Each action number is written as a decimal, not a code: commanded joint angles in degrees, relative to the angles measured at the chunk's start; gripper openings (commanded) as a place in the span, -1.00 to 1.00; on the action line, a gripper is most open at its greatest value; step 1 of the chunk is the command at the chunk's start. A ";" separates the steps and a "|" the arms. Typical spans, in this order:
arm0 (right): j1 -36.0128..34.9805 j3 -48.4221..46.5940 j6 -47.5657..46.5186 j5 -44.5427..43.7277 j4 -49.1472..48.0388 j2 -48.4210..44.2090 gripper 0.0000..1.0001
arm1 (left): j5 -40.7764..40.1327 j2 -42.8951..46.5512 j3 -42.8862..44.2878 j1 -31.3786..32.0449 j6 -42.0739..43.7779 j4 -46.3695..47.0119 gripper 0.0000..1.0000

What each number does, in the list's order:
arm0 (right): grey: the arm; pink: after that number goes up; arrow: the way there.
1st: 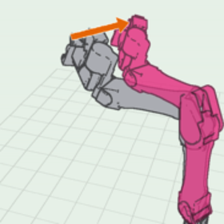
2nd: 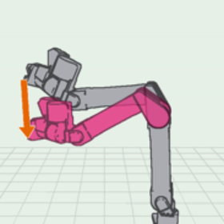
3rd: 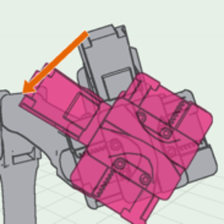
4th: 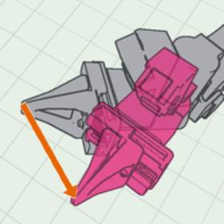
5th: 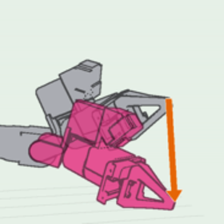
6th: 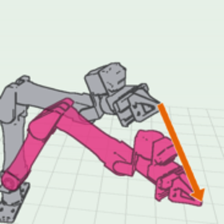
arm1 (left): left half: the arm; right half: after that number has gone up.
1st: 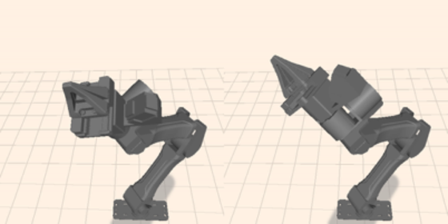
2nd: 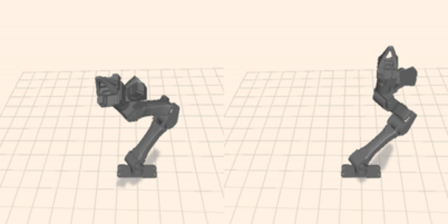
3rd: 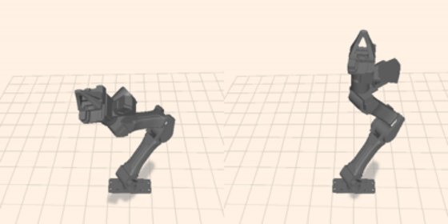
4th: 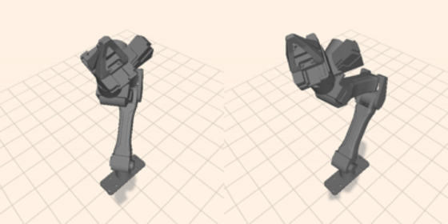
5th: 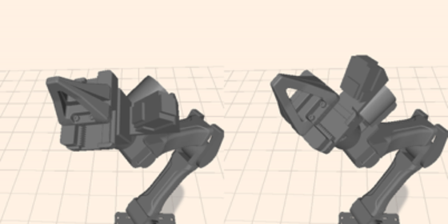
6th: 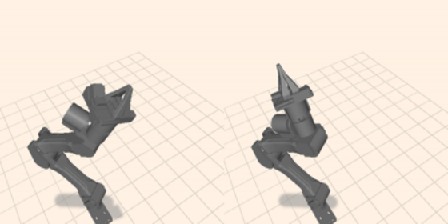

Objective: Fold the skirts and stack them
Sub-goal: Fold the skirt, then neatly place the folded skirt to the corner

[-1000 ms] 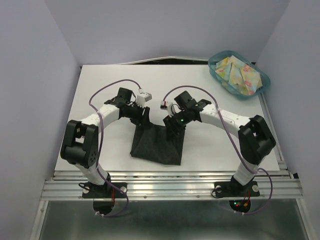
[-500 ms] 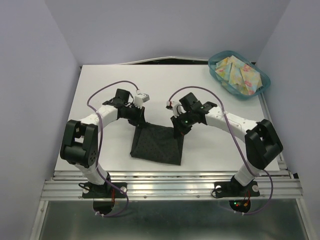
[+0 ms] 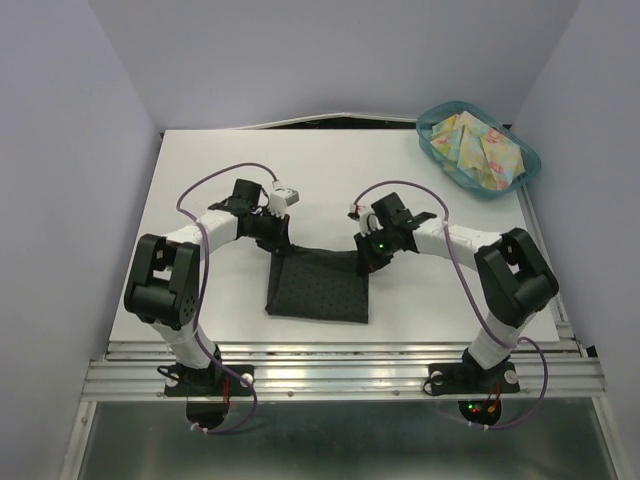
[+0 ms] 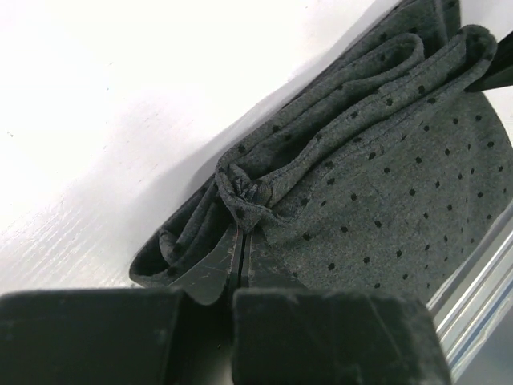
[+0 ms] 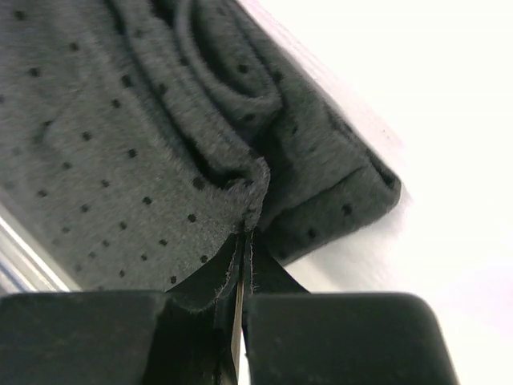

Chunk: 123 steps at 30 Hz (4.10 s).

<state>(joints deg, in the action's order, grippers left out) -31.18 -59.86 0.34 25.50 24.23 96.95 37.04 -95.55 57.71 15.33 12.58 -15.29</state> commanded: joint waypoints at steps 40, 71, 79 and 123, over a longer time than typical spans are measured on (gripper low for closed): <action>14.48 -6.50 2.30 -9.85 4.25 -13.36 1.00 | -36.42 28.32 -11.39 25.10 -31.72 6.67 0.97; 18.35 -7.91 -2.01 -10.82 4.42 -10.64 1.00 | -46.61 -15.69 19.67 6.57 -22.18 -8.86 0.97; 19.40 -6.77 -2.97 -10.20 4.34 -9.58 1.00 | -43.38 -34.61 48.79 -4.43 -7.25 -19.78 0.97; 24.67 -23.19 -1.13 -13.99 5.91 -14.34 1.00 | -27.56 11.24 41.01 -3.20 7.64 -10.98 0.97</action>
<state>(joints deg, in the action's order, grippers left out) -8.71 -79.20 0.23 13.50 29.26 82.54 3.16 -89.34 107.98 12.64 22.70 -21.98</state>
